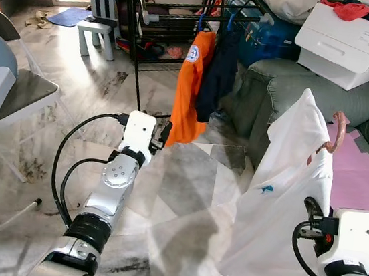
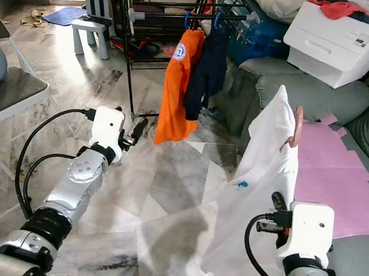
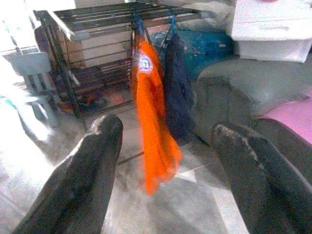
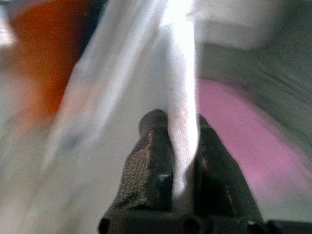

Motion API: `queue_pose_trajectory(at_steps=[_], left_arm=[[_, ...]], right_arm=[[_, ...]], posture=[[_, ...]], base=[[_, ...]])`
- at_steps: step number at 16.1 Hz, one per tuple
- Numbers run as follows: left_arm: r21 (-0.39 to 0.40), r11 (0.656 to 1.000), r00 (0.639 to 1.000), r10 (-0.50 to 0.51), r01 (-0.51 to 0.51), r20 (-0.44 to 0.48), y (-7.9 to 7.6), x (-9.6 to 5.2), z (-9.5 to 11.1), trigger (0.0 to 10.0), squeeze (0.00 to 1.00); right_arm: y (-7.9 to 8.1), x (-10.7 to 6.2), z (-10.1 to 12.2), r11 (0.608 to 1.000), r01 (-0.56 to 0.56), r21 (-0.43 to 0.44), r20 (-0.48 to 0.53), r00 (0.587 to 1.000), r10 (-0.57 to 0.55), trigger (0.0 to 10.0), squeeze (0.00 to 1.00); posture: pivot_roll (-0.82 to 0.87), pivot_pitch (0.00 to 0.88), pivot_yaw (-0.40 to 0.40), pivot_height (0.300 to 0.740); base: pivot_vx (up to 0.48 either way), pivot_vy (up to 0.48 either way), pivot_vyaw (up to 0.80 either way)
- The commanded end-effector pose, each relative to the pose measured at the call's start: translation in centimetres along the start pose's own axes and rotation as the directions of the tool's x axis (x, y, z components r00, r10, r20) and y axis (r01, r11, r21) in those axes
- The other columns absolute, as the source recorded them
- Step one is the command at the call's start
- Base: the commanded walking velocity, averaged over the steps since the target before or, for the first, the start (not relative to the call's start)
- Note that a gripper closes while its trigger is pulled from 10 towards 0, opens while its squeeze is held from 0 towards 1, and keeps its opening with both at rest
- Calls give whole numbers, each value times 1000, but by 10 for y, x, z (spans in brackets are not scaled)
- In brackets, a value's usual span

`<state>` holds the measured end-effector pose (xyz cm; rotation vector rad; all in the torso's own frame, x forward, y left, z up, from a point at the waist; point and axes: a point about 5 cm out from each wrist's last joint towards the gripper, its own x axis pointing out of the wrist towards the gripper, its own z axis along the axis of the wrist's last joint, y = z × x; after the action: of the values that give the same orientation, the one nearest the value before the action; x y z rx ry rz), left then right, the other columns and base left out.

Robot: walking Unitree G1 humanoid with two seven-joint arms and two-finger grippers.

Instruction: Hang hanger

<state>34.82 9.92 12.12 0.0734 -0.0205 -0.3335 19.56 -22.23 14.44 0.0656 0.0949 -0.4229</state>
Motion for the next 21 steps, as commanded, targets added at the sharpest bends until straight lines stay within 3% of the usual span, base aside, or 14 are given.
queue_pose_trajectory(at_steps=[1, 2, 6, 7, 9, 13, 20, 21], left_arm=[[7, 993, 992, -120, 119, 39, -23, 11, 14, 10000, 0], [18, 992, 990, -124, 123, 72, -27, 12, 16, 10000, 0], [28, 991, 988, -132, 131, 73, -31, 11, 13, 10000, 0], [30, 989, 987, -143, 142, 67, -33, 12, 13, 10000, 0], [50, 990, 987, -138, 134, 81, -35, 17, 16, 10000, 0], [47, 993, 989, -111, 107, 94, -31, 19, 21, 10000, 0], [21, 993, 989, -116, 114, 88, -38, 16, 17, 10000, 0], [19, 992, 988, -125, 124, 95, -41, 17, 20, 10000, 0]], right_arm=[[-4, 11, 10, 993, 118, 12, 30, 993, -118, 10000, 0], [6, 18, 6, 998, 66, 3, 16, 998, -66, 10000, 0], [4, 14, -2, 998, 70, -4, -20, 997, -70, 10000, 0], [5, 16, -6, 996, 65, -64, -33, 997, -68, 10000, 0], [21, 27, -8, 996, -38, -77, -51, 998, 34, 10000, 0], [49, 39, 10, 954, -215, -210, -21, 976, 215, 10000, 0], [72, 30, 9, 911, -322, -257, -31, 945, 325, 10000, 0], [78, 29, 12, 892, -341, -297, -22, 936, 350, 10000, 0]], posture=[[-88, 0, 14, 740], [-88, 0, 12, 740], [-86, 0, 2, 740], [-84, 0, 2, 740], [-77, 0, 9, 740], [-85, 0, 24, 740], [-98, 0, 19, 740], [-97, 0, 29, 740]], base=[[0, 0, 0], [0, 0, 0], [0, 0, 0], [0, 0, 0], [0, 0, 0], [0, 0, 0], [0, 0, 800], [0, -304, 800]])
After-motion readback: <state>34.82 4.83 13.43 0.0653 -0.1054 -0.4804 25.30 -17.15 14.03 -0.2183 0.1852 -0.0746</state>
